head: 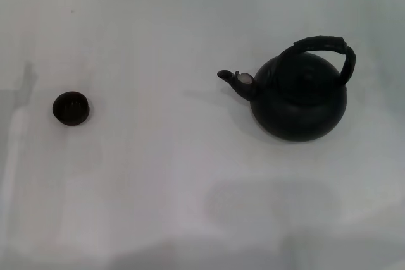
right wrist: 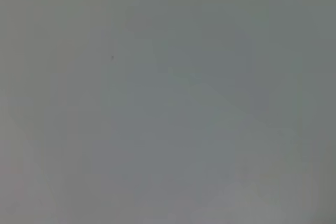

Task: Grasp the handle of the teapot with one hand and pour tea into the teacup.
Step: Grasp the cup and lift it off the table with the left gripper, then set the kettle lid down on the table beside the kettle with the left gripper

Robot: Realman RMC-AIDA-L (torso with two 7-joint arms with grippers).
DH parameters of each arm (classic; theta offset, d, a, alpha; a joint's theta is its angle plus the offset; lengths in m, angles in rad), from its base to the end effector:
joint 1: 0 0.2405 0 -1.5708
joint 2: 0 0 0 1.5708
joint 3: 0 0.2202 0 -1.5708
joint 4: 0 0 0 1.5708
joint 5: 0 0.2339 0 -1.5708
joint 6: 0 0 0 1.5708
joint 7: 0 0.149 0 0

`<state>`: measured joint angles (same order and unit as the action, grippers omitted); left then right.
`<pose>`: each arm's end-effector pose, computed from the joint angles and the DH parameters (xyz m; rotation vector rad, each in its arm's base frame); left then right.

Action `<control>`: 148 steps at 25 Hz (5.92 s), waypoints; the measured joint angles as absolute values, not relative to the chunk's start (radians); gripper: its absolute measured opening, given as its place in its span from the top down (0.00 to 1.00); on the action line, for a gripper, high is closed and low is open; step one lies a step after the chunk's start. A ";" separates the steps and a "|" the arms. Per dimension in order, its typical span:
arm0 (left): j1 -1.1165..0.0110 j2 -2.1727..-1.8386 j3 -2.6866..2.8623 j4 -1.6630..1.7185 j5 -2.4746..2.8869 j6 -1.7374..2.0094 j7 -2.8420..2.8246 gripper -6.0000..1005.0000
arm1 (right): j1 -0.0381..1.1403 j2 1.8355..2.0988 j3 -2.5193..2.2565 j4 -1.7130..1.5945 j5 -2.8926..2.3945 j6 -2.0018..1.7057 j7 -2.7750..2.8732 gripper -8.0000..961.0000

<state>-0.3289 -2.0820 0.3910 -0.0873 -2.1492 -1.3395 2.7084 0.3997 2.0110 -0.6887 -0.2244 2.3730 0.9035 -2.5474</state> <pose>-0.3671 0.2663 0.0032 -1.4103 -0.8076 -0.8193 0.3967 0.3424 0.0804 -1.4238 0.8133 0.5895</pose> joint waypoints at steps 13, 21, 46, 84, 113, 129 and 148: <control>-0.325 -2.082 0.391 -0.087 -2.149 -1.346 2.705 0.11 | 0.400 2.011 -0.689 -0.225 2.373 0.903 -2.549 0.21; -0.330 -2.082 0.395 -0.091 -2.142 -1.348 2.705 0.11 | 0.399 2.011 -0.687 -0.226 2.373 0.903 -2.548 0.21; -0.244 -2.083 0.402 -0.092 -1.705 -1.310 2.788 0.11 | 0.429 2.008 -0.688 -0.252 2.373 0.894 -2.554 0.21; -0.286 -2.083 0.402 -0.094 -1.696 -1.214 2.789 0.11 | 0.426 2.010 -0.697 -0.257 2.370 0.919 -2.550 0.21; -0.310 -2.083 0.402 -0.094 -1.655 -1.159 2.789 0.13 | 0.423 2.008 -0.689 -0.258 2.371 0.933 -2.549 0.21; -0.308 -2.083 0.402 -0.090 -1.648 -1.207 2.789 0.30 | 0.423 2.009 -0.696 -0.258 2.372 0.932 -2.545 0.21; -0.483 -2.088 0.401 -0.164 -1.453 -1.154 2.788 0.30 | 0.428 2.011 -0.698 -0.248 2.372 0.945 -2.545 0.21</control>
<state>-0.4829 -2.0876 0.4015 -0.1643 -1.4528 -1.1540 2.7880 0.4282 2.0110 -0.6980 -0.2479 2.3723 0.9453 -2.5448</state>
